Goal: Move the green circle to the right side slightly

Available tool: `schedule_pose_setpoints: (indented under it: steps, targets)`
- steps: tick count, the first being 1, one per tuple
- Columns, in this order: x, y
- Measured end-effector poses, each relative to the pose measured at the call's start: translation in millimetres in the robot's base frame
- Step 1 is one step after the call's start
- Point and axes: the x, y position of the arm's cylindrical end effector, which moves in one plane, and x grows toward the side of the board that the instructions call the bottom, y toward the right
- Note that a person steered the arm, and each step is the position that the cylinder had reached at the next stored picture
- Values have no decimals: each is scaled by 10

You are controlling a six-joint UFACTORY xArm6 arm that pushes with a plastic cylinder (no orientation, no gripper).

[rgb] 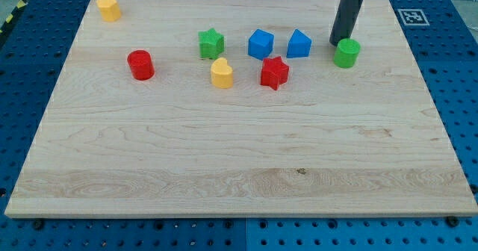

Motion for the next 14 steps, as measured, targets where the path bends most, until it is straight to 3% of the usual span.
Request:
schedule_pose_setpoints:
  steps: [3, 6, 9, 14]
  targets:
    - [246, -327]
    - [309, 113]
    - [448, 144]
    - [181, 99]
